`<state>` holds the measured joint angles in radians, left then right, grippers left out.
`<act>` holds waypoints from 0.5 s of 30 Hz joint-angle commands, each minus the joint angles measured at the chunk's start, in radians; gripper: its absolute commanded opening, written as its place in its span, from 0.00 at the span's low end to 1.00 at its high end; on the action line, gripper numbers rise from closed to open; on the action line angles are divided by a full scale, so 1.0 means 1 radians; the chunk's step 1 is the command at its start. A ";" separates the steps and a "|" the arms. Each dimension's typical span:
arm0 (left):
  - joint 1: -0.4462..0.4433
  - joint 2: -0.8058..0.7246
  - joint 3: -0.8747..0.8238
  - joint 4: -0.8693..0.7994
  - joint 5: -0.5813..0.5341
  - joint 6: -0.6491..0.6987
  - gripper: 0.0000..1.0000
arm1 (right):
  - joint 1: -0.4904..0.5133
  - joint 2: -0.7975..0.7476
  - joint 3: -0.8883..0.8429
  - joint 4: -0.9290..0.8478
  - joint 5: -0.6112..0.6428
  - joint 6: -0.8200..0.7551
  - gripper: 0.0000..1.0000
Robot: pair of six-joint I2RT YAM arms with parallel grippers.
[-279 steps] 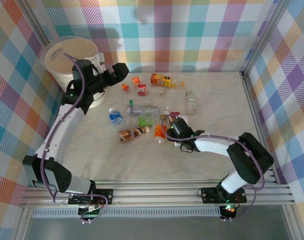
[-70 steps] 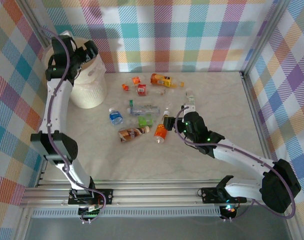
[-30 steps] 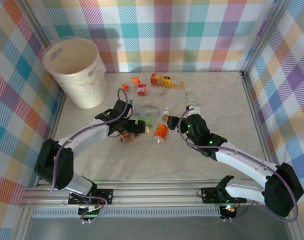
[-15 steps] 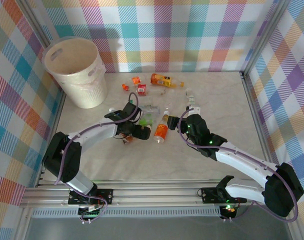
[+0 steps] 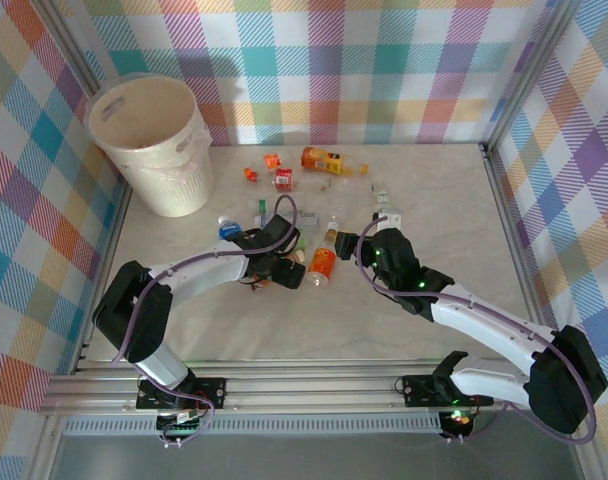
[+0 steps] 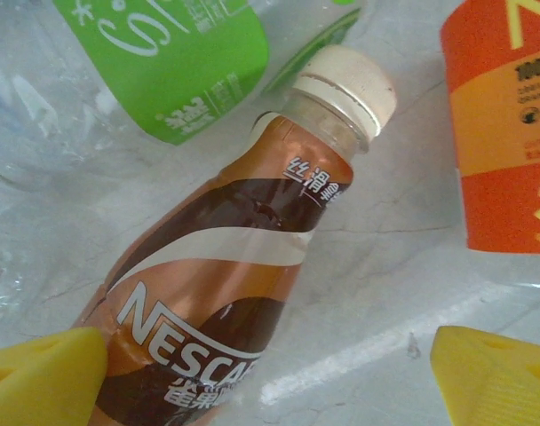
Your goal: Put the plastic bottles in the bin
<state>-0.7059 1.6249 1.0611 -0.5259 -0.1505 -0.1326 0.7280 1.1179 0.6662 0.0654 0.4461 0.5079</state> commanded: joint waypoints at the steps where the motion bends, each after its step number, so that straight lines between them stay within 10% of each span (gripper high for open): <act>1: -0.017 0.046 0.005 -0.084 -0.042 0.008 0.93 | 0.005 -0.006 -0.005 0.000 0.020 -0.021 1.00; 15: -0.018 0.108 0.025 -0.085 -0.033 0.044 0.72 | 0.005 -0.018 -0.008 -0.009 0.023 -0.019 1.00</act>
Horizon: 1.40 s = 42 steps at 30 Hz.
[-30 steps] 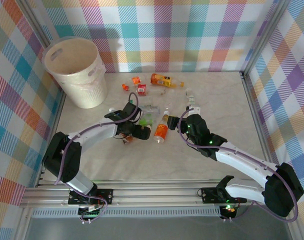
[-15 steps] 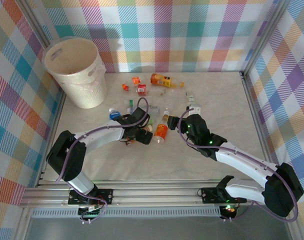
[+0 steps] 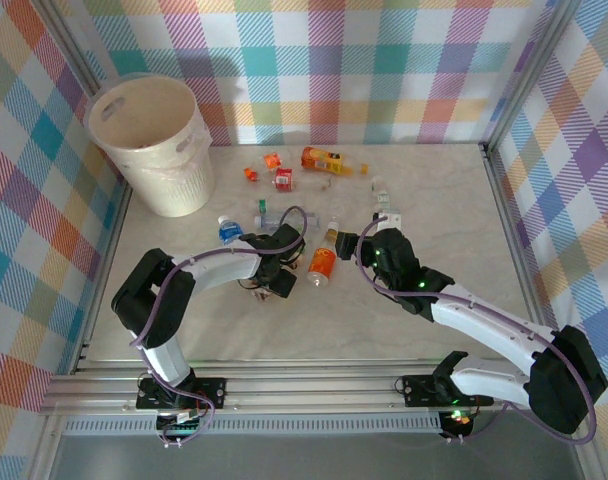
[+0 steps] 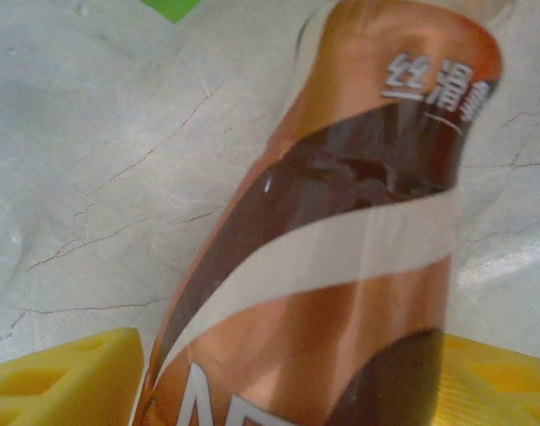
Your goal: Put the plastic bottles in the bin
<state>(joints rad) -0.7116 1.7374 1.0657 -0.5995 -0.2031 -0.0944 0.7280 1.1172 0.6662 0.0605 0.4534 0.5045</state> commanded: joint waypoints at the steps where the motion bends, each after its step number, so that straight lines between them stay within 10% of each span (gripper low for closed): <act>1: -0.013 -0.004 0.017 -0.010 0.024 0.006 0.72 | 0.005 -0.017 -0.008 -0.007 0.016 -0.015 1.00; 21: -0.013 -0.149 -0.110 0.079 -0.017 -0.057 0.47 | 0.005 -0.054 -0.002 0.022 -0.253 -0.288 1.00; 42: 0.046 -0.609 -0.205 0.234 -0.134 -0.158 0.42 | 0.005 0.022 0.095 0.119 -0.498 -0.449 1.00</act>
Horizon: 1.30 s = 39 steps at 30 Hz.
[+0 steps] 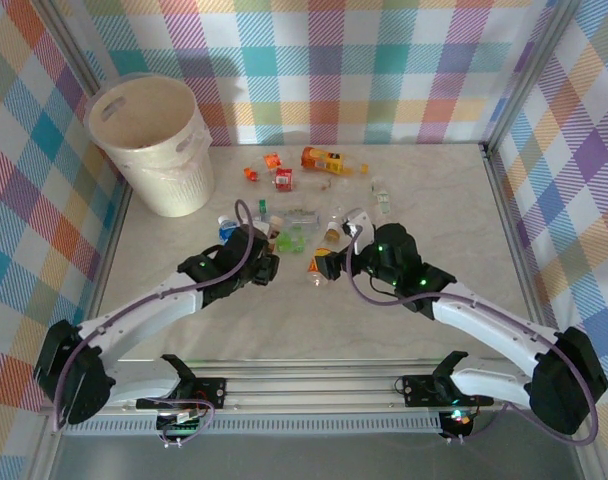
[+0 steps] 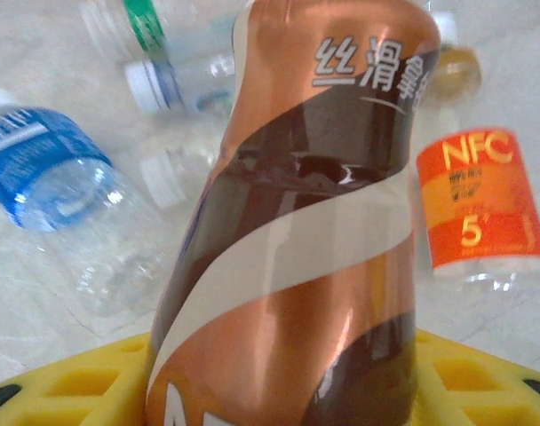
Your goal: Put the plastic bottles in the bin
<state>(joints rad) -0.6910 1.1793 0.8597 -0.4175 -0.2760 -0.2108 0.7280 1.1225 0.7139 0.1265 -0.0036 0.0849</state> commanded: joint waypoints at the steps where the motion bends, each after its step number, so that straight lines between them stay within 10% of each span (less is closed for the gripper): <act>1: 0.038 -0.065 0.001 0.067 -0.067 -0.054 0.42 | 0.005 0.025 0.059 0.054 -0.047 -0.032 1.00; 23: 0.349 -0.163 0.295 0.177 -0.086 -0.010 0.41 | 0.005 0.069 0.173 -0.008 -0.058 0.016 1.00; 39: 0.586 0.238 0.808 0.249 -0.168 0.240 0.41 | 0.005 0.061 0.186 -0.038 -0.019 0.038 1.00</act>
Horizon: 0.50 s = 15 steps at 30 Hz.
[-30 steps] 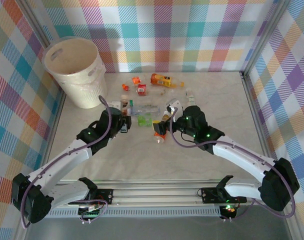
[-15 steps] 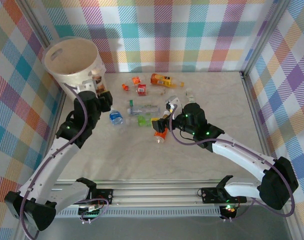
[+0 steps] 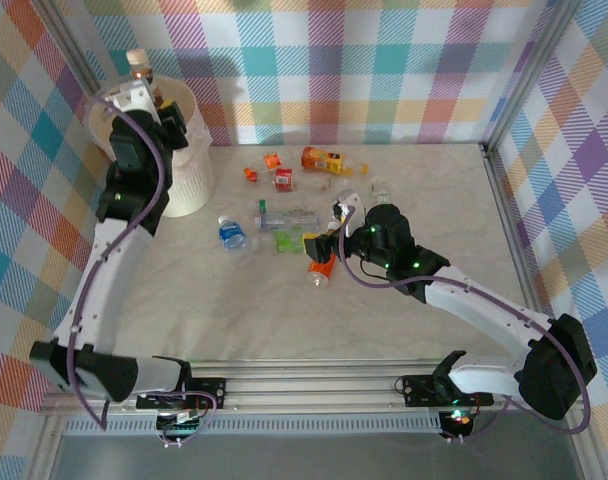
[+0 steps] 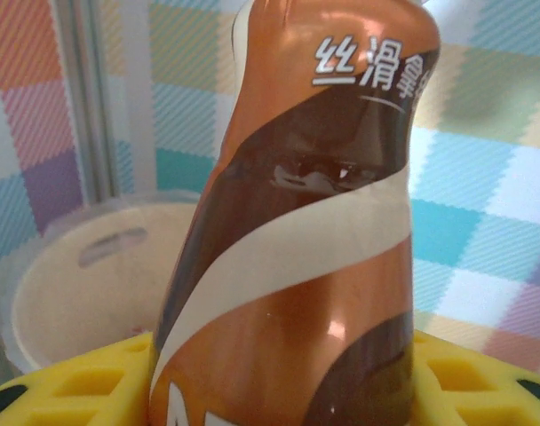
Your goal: Put the plastic bottles in the bin
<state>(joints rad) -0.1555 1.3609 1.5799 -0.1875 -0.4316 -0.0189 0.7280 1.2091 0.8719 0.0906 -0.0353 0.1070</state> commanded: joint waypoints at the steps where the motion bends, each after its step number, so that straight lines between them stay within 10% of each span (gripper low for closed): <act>1: 0.070 0.092 0.130 0.008 -0.009 0.048 0.41 | 0.005 -0.028 0.027 -0.007 0.015 0.017 1.00; 15: 0.234 0.501 0.480 -0.166 -0.026 0.080 0.42 | 0.005 -0.095 -0.014 -0.044 0.069 0.026 1.00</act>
<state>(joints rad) 0.0467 1.8107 2.0060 -0.2668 -0.4511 0.0711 0.7280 1.1370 0.8661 0.0574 0.0158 0.1204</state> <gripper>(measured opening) 0.513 0.996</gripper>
